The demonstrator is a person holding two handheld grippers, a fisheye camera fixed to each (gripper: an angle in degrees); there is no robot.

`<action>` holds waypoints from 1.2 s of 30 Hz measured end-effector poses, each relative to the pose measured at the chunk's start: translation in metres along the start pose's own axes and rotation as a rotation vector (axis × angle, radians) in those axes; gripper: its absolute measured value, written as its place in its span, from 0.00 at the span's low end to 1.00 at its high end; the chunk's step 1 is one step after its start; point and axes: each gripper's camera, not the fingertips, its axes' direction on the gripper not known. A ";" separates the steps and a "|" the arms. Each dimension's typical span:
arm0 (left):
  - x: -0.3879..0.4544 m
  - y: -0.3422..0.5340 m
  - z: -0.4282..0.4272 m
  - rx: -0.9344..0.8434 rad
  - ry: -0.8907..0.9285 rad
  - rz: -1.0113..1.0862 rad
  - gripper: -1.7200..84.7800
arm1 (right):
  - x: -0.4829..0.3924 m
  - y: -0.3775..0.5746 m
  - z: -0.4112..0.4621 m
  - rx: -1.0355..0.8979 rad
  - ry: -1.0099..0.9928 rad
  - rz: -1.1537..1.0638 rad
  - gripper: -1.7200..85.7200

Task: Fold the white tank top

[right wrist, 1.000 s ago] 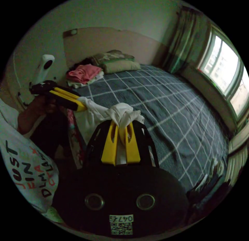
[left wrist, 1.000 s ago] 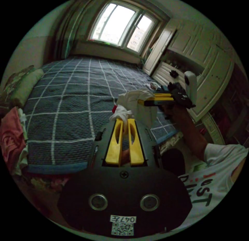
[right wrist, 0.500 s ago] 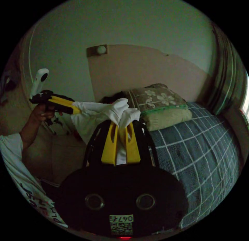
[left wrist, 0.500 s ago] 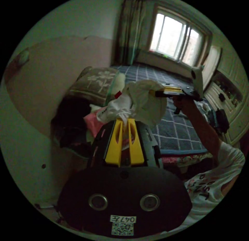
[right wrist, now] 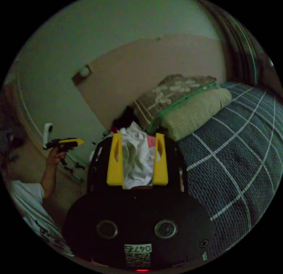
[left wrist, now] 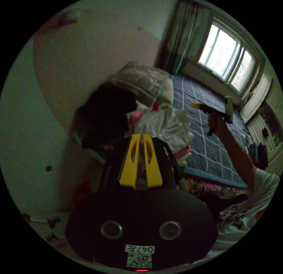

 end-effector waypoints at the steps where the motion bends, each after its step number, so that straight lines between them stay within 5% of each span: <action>1: 0.006 -0.010 -0.007 0.043 0.025 0.047 0.01 | -0.005 0.000 -0.003 0.034 -0.014 -0.032 0.09; 5: 0.030 -0.040 0.017 -0.014 0.122 0.160 0.01 | -0.056 0.002 0.018 0.009 0.014 -0.253 0.04; 10: 0.048 -0.055 0.086 -0.129 -0.202 0.121 0.01 | -0.053 0.006 0.074 -0.221 0.204 -0.227 0.03; 13: 0.054 -0.049 0.113 -0.211 -0.230 0.087 0.01 | -0.038 0.016 0.093 -0.309 0.167 -0.148 0.03; 20: 0.086 -0.040 0.045 0.010 -0.183 -0.035 0.01 | -0.087 0.052 -0.022 0.035 0.135 -0.196 0.03; 25: 0.168 -0.008 0.016 -0.016 -0.051 0.045 0.01 | -0.125 0.104 -0.015 -0.238 0.213 -0.282 0.03; 28: 0.212 -0.008 0.035 -0.027 -0.244 0.092 0.01 | -0.138 0.121 -0.020 -0.281 0.257 -0.253 0.03; 31: 0.237 -0.019 0.069 -0.206 -0.235 0.047 0.01 | -0.150 0.123 -0.052 -0.307 0.234 -0.185 0.03; 36: 0.309 -0.022 0.021 -0.059 -0.241 -0.055 0.01 | -0.220 0.160 -0.212 0.030 0.322 -0.263 0.02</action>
